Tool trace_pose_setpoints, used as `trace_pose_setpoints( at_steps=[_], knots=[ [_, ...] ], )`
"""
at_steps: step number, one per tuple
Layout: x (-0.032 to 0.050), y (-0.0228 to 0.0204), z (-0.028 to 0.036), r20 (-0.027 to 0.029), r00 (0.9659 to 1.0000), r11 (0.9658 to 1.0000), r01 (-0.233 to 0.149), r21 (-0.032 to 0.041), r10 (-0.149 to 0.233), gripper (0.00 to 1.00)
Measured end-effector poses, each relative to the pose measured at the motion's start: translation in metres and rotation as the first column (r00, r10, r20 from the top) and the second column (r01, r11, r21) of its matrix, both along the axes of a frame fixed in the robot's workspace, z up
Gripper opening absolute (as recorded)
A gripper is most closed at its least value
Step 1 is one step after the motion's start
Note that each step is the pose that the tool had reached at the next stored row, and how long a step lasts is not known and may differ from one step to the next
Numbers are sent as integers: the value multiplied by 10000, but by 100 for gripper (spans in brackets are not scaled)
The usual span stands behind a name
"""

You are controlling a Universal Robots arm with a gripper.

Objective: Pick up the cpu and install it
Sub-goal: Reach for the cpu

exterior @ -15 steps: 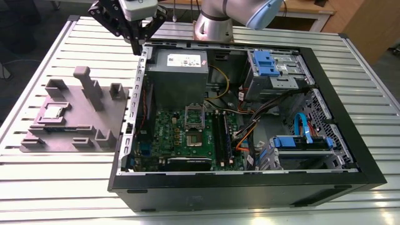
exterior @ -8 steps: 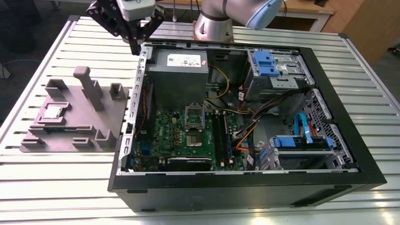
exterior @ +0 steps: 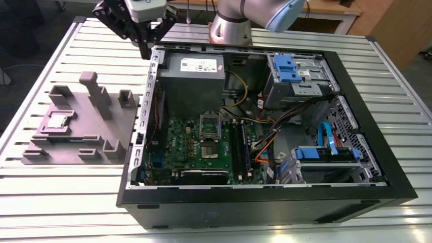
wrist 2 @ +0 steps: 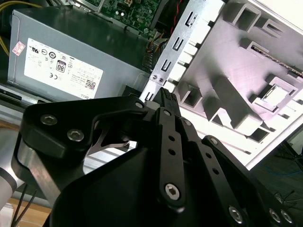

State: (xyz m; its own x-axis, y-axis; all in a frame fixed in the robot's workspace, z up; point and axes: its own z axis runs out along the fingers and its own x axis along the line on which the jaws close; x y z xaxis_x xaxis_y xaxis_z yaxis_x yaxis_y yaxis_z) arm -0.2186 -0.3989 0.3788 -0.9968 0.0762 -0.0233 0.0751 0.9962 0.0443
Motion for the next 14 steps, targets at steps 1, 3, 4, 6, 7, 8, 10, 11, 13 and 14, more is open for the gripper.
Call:
trace_pose_setpoints(
  at_steps=[1,3,4,6,7,8,10,11,13,14],
  knots=[
    [0,0,0,0,10000,10000,0,0,0,10],
    [-3,0,0,0,10000,10000,1,0,-1,10],
    [-3,0,0,0,10000,10000,0,0,0,10],
    [-6,0,0,0,10000,10000,1,0,-1,10],
    [-7,0,0,0,10000,10000,0,0,0,10],
    [-7,0,0,0,10000,10000,0,0,0,10],
    [-9,0,0,0,10000,10000,1,0,-1,10],
    [-9,0,0,0,10000,10000,1,0,-1,10],
    [-11,0,0,0,10000,10000,0,0,0,10],
    [-14,0,0,0,10000,10000,2,0,-2,10]
  ],
)
